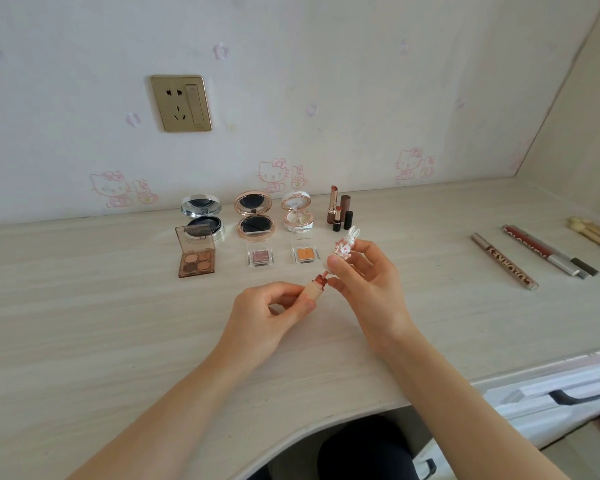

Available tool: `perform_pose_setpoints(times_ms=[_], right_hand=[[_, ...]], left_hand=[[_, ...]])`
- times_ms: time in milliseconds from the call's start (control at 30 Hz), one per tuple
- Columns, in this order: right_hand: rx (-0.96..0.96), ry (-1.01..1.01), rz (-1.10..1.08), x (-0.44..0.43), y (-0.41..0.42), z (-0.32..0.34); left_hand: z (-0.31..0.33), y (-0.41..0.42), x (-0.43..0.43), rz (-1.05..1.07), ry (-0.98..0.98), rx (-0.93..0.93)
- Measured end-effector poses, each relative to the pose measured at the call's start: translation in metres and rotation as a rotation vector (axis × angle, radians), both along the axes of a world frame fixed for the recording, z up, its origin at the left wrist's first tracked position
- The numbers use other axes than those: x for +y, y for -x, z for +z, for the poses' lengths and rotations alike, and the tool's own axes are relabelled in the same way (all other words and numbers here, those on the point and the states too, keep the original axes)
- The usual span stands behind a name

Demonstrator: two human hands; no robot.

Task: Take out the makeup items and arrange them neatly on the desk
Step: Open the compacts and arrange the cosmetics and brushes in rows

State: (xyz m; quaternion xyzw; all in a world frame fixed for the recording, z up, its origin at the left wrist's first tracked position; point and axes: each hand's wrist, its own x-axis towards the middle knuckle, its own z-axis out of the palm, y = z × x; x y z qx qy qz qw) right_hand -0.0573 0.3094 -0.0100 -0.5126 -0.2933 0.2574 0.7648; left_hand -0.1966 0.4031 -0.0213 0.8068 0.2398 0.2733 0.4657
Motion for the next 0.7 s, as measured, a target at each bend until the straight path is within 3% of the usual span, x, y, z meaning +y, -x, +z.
perform_pose_setpoints(times_ms=[167,333,433,700], right_hand=[[0.093,0.074,-0.024,0.003,-0.006,0.0],[0.018,0.267,0.05,0.0,-0.027,0.006],[-0.012,0.353,0.055,-0.002,-0.043,0.012],[-0.113,0.583,0.056,0.004,-0.09,0.029]], left_hand=[[0.001,-0.001,-0.007,0.026,-0.091,0.007],[0.005,-0.008,-0.017,-0.082,-0.506,0.142],[0.007,-0.021,-0.017,-0.158,-0.691,0.127],[0.006,-0.069,-0.017,-0.199,-0.763,0.158]])
